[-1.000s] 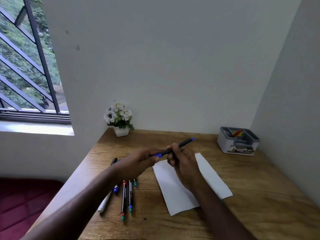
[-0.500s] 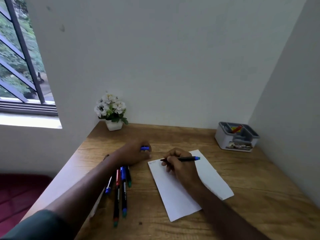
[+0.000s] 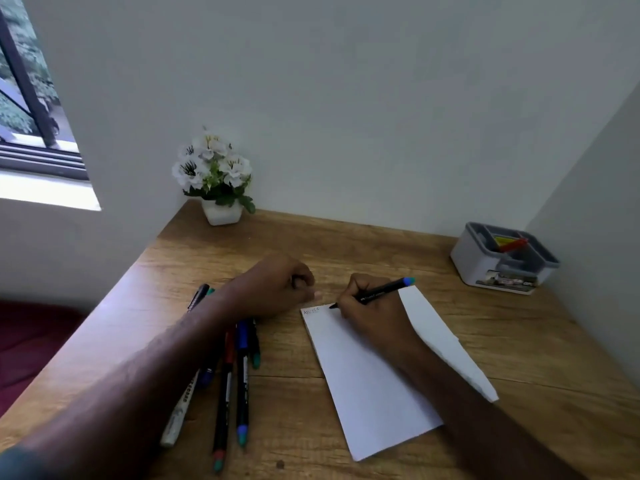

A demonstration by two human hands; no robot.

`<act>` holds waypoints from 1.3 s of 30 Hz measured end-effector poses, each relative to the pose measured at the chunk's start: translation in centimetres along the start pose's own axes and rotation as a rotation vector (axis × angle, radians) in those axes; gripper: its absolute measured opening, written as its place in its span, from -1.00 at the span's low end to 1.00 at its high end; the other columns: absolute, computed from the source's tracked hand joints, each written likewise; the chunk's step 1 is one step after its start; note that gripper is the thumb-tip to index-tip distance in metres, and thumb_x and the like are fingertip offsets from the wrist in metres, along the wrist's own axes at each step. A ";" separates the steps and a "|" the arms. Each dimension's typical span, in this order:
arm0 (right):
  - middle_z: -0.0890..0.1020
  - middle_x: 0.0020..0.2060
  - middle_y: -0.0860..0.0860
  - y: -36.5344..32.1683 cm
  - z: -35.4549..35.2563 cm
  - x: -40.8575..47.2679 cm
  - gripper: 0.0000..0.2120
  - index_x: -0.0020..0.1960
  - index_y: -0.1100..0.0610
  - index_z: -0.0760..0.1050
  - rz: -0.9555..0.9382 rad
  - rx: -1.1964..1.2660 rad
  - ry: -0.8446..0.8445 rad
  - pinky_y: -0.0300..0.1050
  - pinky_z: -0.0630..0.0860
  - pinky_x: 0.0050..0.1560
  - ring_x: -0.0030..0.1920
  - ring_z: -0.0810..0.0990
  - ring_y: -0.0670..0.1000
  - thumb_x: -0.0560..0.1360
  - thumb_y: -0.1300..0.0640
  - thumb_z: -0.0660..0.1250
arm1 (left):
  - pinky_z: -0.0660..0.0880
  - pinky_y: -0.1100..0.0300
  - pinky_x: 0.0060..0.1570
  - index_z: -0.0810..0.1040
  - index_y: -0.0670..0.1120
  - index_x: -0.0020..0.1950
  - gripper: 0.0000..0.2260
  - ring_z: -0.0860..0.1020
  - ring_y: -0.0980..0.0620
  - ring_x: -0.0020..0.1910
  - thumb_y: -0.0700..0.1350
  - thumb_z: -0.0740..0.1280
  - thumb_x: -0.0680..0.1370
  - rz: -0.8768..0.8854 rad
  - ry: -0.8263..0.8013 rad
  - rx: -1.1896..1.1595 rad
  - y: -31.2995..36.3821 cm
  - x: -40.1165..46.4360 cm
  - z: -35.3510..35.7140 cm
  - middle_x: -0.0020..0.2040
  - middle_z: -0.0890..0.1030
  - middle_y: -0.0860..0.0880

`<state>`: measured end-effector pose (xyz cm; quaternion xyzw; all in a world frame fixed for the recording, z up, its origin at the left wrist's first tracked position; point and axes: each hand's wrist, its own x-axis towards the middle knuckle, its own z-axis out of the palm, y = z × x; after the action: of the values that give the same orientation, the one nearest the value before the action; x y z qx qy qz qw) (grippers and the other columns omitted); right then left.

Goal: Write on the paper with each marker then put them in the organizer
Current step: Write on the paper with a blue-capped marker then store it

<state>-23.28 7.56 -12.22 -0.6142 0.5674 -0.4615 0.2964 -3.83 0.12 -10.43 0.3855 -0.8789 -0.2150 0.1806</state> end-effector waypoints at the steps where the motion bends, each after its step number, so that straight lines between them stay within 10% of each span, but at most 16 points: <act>1: 0.50 -0.47 -0.08 0.1 -0.1 0.1 -0.78 -0.39 0.17 0.45 0.003 0.005 -0.013 -0.35 0.35 -0.34 -0.40 0.45 -0.19 0.40 0.32 0.35 | 0.54 0.14 -0.03 0.64 -0.01 0.10 -0.73 0.54 0.15 -0.07 0.10 0.42 0.49 -0.014 -0.023 0.019 0.1 -0.1 0.0 -0.03 0.62 0.10; 11: 0.54 -0.39 0.08 0.1 0.1 0.2 -0.81 -0.32 0.27 0.46 -0.024 -0.022 -0.074 -0.27 0.36 -0.33 -0.35 0.45 -0.13 0.46 0.35 0.34 | 0.37 0.51 -0.20 0.59 -0.01 0.23 -0.58 0.44 0.33 -0.08 0.06 0.53 0.41 -0.068 -0.073 -0.035 0.1 -0.2 -0.5 0.02 0.54 0.15; 39: 0.51 -0.44 -0.12 0.1 0.3 0.2 -0.65 -0.39 0.02 0.42 -0.068 -0.090 -0.047 -0.36 0.35 -0.36 -0.39 0.45 -0.18 0.48 0.32 0.35 | 0.42 0.31 -0.02 0.57 -0.02 0.26 -0.56 0.48 0.11 0.08 0.04 0.52 0.42 -0.101 -0.097 -0.050 0.2 -0.2 -0.4 0.13 0.56 0.03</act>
<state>-23.02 7.28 -12.36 -0.6565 0.5591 -0.4309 0.2659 -3.59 0.32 -9.99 0.4139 -0.8604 -0.2644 0.1365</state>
